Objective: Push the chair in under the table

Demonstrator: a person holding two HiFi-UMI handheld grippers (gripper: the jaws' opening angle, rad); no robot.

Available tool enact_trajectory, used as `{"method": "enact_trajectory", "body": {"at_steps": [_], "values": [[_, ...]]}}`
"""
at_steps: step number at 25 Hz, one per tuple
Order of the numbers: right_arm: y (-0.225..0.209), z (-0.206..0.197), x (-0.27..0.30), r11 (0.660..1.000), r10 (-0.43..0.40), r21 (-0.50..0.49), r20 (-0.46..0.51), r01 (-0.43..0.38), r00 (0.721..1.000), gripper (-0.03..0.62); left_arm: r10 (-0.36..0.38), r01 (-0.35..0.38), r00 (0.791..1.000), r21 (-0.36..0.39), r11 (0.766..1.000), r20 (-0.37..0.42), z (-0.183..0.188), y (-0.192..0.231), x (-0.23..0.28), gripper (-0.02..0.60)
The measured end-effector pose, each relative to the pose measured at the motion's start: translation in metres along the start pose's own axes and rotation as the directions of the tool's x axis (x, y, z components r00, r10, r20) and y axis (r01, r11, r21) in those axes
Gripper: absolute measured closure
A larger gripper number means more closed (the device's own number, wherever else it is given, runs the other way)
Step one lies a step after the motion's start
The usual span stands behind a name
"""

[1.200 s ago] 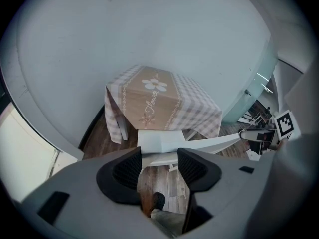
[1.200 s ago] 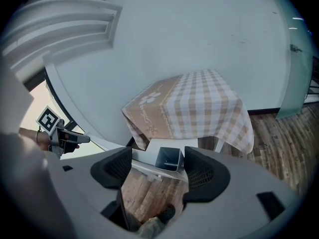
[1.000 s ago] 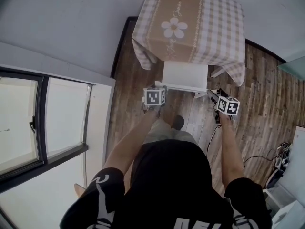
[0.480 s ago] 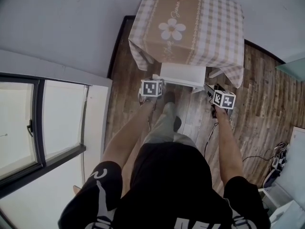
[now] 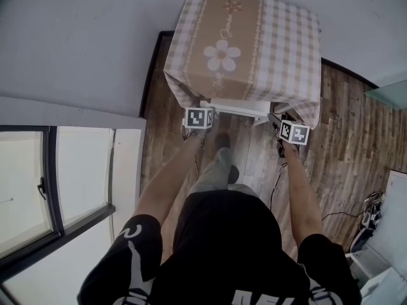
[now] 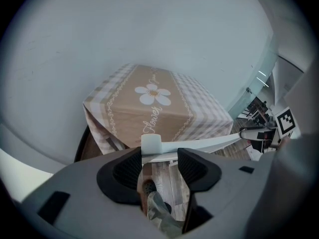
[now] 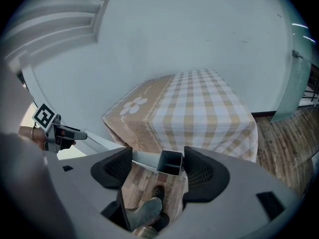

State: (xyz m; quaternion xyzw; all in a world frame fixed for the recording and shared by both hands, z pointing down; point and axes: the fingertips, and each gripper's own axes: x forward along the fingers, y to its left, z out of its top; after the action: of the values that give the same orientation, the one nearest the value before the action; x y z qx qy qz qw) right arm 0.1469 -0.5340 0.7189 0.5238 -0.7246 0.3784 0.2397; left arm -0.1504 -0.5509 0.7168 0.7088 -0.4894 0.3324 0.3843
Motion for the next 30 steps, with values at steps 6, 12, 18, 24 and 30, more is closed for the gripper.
{"method": "enact_trajectory", "body": {"at_steps": [6,12,18,24,30], "values": [[-0.008,0.029,0.019,1.000,-0.012,0.008,0.007,0.012,1.000,0.253,-0.004,0.004,1.000,0.012,1.000,0.000,0.036,0.007,0.018,0.344],[-0.020,0.058,0.033,1.000,-0.026,0.005,0.010,0.026,1.000,0.253,-0.011,0.011,1.000,0.014,1.000,-0.004,0.063,0.006,0.035,0.344],[-0.027,0.077,0.046,0.999,-0.033,0.019,0.015,0.032,0.999,0.253,-0.012,0.012,1.000,0.021,1.000,-0.014,0.087,0.010,0.047,0.344],[-0.028,0.090,0.055,0.999,-0.035,0.031,0.015,0.034,0.999,0.253,-0.017,0.018,1.000,0.033,0.999,-0.023,0.105,0.015,0.057,0.344],[-0.027,0.101,0.059,0.998,-0.038,0.044,0.012,0.037,0.999,0.252,-0.017,0.018,0.999,0.041,0.999,-0.027,0.118,0.018,0.062,0.344]]}}
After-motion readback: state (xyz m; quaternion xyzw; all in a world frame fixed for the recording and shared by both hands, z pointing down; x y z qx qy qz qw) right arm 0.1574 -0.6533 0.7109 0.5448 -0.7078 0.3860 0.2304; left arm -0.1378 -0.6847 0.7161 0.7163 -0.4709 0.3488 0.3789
